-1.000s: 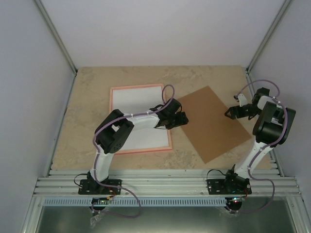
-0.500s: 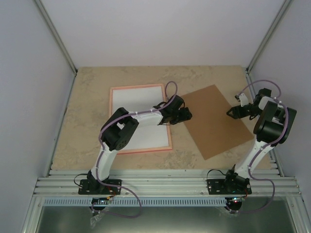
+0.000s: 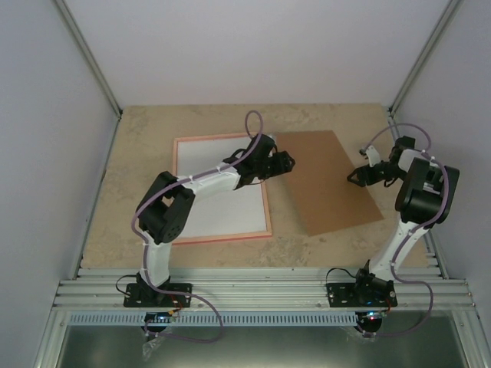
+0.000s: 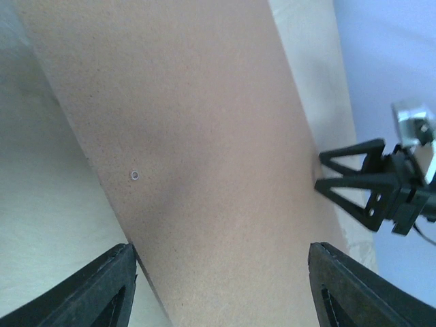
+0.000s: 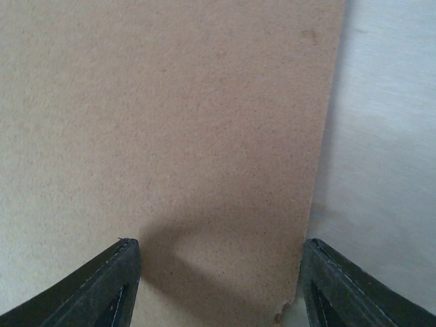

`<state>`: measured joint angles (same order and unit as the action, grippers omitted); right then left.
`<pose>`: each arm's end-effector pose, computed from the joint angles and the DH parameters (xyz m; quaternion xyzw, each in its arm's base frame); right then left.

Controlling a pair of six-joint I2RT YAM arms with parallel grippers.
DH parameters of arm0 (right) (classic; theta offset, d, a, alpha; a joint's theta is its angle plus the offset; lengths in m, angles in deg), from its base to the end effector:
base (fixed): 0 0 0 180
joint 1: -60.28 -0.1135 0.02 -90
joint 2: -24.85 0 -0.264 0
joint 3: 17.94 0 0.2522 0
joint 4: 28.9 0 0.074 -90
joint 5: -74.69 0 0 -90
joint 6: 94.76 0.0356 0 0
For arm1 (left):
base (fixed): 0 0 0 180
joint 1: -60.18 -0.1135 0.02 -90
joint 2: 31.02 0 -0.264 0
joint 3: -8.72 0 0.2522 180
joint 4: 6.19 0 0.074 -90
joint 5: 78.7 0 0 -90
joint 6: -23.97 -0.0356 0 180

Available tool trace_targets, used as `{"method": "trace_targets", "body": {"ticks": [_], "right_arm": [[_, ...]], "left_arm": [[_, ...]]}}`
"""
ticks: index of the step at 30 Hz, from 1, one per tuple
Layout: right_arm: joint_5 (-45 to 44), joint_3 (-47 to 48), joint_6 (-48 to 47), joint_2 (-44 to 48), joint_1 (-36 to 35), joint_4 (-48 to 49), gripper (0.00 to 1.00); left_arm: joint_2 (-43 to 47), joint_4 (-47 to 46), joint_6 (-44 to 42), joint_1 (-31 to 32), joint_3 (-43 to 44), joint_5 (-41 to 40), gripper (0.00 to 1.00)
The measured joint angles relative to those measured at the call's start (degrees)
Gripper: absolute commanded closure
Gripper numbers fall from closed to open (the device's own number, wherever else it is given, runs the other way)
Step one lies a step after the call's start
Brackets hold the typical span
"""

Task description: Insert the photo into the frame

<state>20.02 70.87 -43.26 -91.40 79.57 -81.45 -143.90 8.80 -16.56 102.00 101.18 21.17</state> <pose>0.3641 -0.1056 0.1326 -0.1845 0.9315 0.2245 0.2189 0.3297 -0.3032 0.2055 -0.0197 0.8860 -0.3801 0.2647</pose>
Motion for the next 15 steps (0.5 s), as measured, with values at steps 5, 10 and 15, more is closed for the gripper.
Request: {"method": "trace_targets", "body": {"ticks": [5,10,15], "right_arm": [[1.55,0.00,0.90,0.00,-4.39,-1.99,0.35],[3.72,0.02,2.14,-0.35,-6.45,-3.41,0.35],[4.96,0.02,3.15,-0.57,-6.99,-3.89,0.35]], "left_arm": [[2.91,0.13,-1.44,-3.32,-5.07,-0.87,0.30],[2.80,2.56,-2.23,-6.14,-7.19,-0.20,0.29],[2.80,3.06,-3.21,-7.63,-7.54,1.20,0.28]]}}
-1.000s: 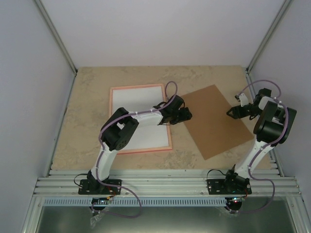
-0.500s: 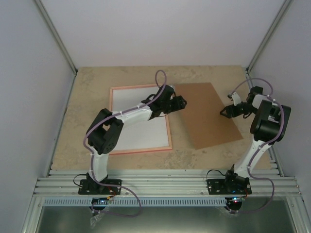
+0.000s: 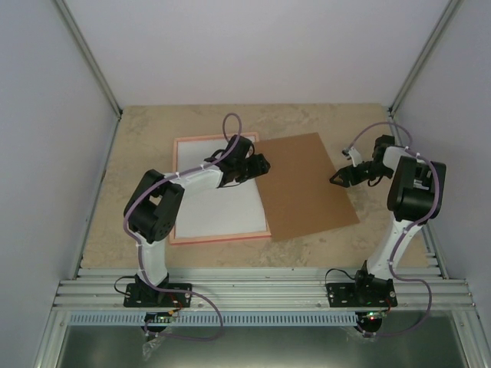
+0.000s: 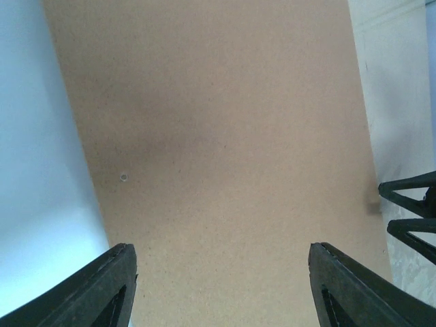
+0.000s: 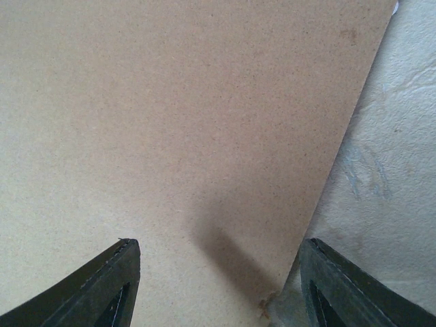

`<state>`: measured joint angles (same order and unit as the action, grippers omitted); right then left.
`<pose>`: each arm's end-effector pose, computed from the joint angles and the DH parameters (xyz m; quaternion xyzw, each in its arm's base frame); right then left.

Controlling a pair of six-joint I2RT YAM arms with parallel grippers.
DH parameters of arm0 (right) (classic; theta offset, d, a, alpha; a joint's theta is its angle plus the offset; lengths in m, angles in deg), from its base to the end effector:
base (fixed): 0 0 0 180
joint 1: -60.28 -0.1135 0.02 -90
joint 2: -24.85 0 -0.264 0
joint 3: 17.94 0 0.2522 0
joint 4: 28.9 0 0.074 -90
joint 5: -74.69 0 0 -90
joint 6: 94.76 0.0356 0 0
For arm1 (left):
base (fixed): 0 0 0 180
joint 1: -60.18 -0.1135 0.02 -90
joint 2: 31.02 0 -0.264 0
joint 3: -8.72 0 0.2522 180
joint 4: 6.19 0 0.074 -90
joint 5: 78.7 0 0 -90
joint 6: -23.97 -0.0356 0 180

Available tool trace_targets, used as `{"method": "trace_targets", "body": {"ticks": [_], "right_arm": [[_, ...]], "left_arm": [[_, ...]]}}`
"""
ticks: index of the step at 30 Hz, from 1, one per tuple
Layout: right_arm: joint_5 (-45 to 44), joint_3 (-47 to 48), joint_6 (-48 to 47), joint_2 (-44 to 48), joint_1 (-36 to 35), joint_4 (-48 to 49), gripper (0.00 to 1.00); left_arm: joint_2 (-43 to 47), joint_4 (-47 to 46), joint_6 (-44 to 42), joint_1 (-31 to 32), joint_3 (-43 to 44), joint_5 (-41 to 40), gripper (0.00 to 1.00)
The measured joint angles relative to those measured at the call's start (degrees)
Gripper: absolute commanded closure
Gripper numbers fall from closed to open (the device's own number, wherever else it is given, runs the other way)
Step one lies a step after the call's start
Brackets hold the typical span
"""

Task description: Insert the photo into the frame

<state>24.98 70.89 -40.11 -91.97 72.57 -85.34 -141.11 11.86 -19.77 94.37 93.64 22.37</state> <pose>0.3680 -0.0566 0.1301 -0.2038 0.9154 0.2963 0.1807 0.3422 -0.2407 0.1796 -0.0580 0.9125 -0.3228 0.2445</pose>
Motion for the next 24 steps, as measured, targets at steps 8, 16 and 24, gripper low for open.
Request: {"method": "trace_targets", "body": {"ticks": [8,16,24], "right_arm": [[0.02,-0.04,0.76,0.00,0.04,0.17,0.35],[0.07,-0.28,0.92,0.07,0.07,0.52,0.36],[0.33,-0.52,0.94,0.09,0.22,0.87,0.36]], "left_arm": [[0.00,0.09,0.11,-0.48,-0.94,0.42,0.30],[-0.72,-0.02,0.98,-1.11,-1.05,0.68,0.33],[-3.96,0.07,2.27,-1.11,-1.05,2.05,0.36]]}}
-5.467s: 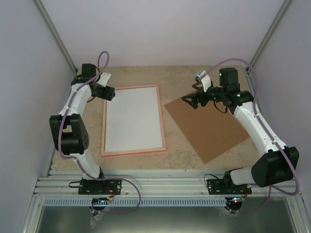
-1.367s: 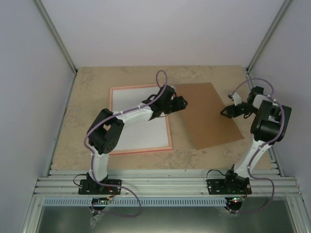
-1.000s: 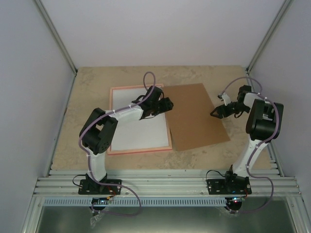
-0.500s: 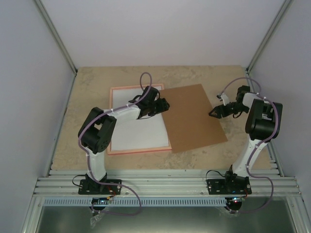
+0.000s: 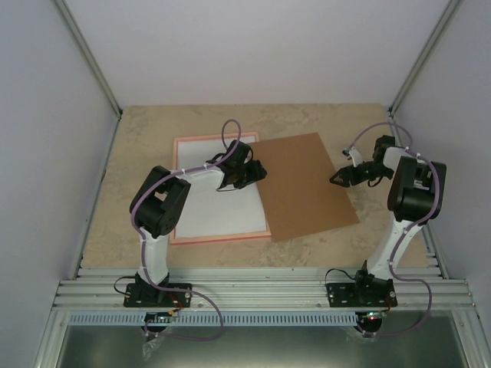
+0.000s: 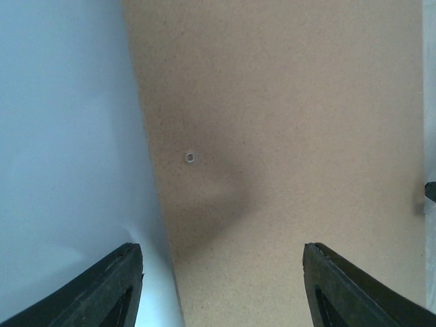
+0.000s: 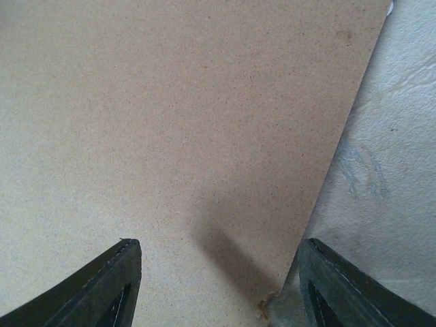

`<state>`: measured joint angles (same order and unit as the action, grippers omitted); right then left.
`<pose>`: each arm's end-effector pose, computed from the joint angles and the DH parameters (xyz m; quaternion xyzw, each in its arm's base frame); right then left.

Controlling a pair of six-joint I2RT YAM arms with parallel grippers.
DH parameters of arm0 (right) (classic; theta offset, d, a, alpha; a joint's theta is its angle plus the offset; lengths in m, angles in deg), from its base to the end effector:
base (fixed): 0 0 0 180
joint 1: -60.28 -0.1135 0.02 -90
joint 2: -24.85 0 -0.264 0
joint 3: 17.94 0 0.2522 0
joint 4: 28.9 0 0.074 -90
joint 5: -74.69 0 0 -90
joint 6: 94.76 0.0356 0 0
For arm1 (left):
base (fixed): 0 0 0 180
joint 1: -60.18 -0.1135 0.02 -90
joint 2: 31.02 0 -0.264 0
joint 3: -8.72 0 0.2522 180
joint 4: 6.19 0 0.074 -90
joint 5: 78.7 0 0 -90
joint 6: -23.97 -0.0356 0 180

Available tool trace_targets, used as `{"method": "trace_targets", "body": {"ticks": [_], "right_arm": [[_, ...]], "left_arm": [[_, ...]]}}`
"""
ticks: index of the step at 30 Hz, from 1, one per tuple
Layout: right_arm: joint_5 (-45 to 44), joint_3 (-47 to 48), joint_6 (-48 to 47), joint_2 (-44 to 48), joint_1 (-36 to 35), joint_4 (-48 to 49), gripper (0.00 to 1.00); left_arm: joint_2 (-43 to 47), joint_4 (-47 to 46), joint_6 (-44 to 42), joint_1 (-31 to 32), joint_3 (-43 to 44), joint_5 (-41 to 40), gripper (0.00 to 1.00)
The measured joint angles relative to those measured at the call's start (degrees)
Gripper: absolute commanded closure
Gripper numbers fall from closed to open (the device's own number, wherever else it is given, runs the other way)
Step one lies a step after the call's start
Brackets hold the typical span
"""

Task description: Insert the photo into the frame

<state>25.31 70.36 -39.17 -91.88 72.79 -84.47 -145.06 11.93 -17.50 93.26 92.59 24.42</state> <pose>0.3673 -0.0578 0.1288 -0.1957 0.9160 0.2984 0.1830 0.3457 -0.2349 0.1467 -0.0845 0.9254 -0.3119 0.1979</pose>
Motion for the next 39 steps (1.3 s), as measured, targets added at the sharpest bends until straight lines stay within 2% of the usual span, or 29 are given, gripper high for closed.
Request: {"method": "trace_targets", "body": {"ticks": [4,11,17,23,28,35,39], "right_arm": [[0.02,0.00,0.00,0.00,0.00,0.07,0.38],[0.07,0.00,0.46,-0.02,0.13,0.20,0.40],[0.15,0.02,0.63,-0.02,0.46,0.09,0.40],[0.26,0.02,0.81,0.02,0.46,0.13,0.40],[1.18,-0.09,1.05,0.11,0.02,-0.94,0.40],[1.42,-0.42,1.29,0.59,-0.42,-2.64,0.40],[1.73,-0.42,1.20,2.01,-0.48,-4.07,0.33]], "left_arm": [[0.00,-0.37,0.61,0.00,0.24,1.01,0.40],[0.00,-2.56,1.70,-0.44,0.15,3.21,0.55],[1.64,-6.14,1.90,-1.16,-0.52,4.96,0.58],[6.38,-10.14,2.19,-0.57,-0.72,6.05,0.66],[6.78,-11.67,2.62,0.94,-0.11,8.50,0.67],[5.57,-10.95,3.02,1.16,1.25,9.81,0.89],[5.51,-9.07,2.80,1.22,3.08,9.92,1.00]]}}
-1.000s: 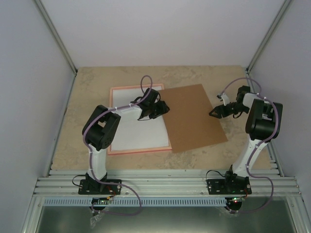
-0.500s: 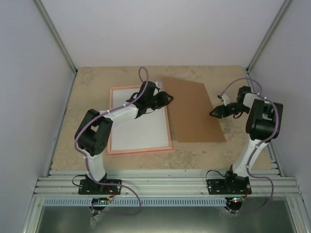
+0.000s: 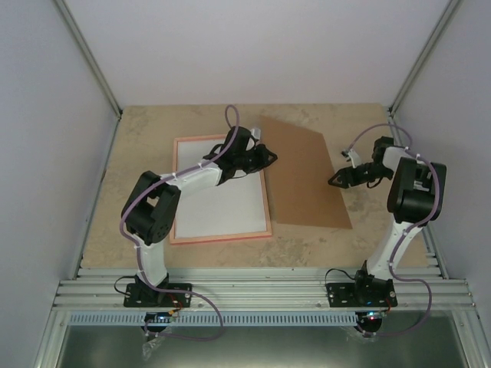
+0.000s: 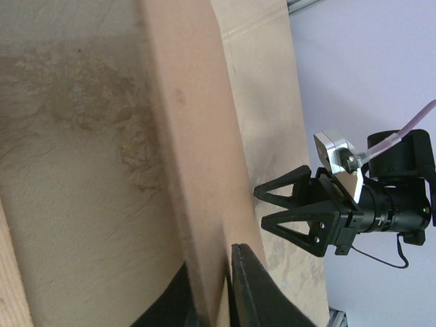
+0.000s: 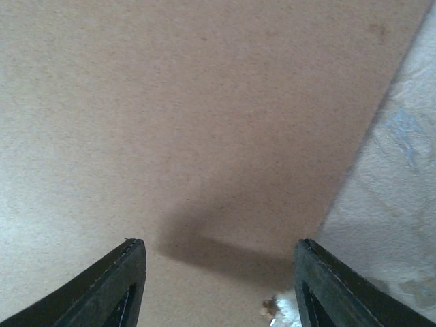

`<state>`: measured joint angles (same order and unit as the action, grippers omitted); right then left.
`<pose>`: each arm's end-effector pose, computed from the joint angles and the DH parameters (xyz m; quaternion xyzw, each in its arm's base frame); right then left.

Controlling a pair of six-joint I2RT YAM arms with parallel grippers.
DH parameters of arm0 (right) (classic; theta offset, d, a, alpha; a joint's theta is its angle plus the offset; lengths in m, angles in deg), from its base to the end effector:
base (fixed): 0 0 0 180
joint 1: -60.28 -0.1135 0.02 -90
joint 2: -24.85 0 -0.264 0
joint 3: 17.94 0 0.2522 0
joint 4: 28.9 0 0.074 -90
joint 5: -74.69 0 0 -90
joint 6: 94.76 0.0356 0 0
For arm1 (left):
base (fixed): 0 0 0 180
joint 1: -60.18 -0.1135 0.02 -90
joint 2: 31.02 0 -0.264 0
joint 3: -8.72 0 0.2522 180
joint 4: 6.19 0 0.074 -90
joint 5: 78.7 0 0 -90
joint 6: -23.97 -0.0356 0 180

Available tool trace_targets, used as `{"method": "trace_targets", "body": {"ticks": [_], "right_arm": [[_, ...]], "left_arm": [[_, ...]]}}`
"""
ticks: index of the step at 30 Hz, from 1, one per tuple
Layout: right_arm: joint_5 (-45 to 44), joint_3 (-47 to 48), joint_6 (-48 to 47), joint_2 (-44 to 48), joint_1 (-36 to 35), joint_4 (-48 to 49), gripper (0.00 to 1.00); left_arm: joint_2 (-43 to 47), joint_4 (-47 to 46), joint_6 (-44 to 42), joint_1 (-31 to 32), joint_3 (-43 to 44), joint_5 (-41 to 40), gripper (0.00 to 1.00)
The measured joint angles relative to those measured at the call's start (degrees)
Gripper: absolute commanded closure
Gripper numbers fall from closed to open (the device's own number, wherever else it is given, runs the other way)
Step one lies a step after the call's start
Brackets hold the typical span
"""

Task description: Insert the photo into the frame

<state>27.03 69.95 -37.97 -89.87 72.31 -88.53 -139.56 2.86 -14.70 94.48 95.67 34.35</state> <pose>0.3587 -0.0519 0.1394 -0.1823 0.9141 0.3221 0.1654 0.3476 -0.2540 0.2166 -0.0282 0.8566 -0.4571 0.2379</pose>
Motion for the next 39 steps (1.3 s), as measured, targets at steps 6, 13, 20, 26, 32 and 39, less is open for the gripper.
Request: {"method": "trace_targets", "body": {"ticks": [6,13,20,26,32,39], "right_arm": [[0.33,3.65,-0.50,9.64,0.90,-1.92,0.20],[-1.99,13.84,-1.64,26.03,3.08,1.01,0.02],[-3.08,20.22,-1.27,36.04,2.93,0.39,0.02],[-1.49,30.99,1.73,34.88,2.93,-5.70,0.02],[4.11,40.52,5.38,31.85,2.95,-11.56,0.02],[11.45,42.16,12.37,29.18,-0.17,-13.14,0.02]], "left_arm": [[3.02,3.19,-0.24,-0.13,3.45,0.22,1.00],[11.13,9.57,-10.01,-1.95,8.26,-1.07,1.00],[21.75,19.58,-30.36,-2.82,15.74,-0.39,1.00],[29.05,32.46,-56.28,-2.71,23.85,-4.52,1.00],[48.26,36.37,-81.29,-2.84,11.96,-8.98,1.00],[69.26,36.52,-110.62,-2.82,-6.49,-6.91,1.00]]}}
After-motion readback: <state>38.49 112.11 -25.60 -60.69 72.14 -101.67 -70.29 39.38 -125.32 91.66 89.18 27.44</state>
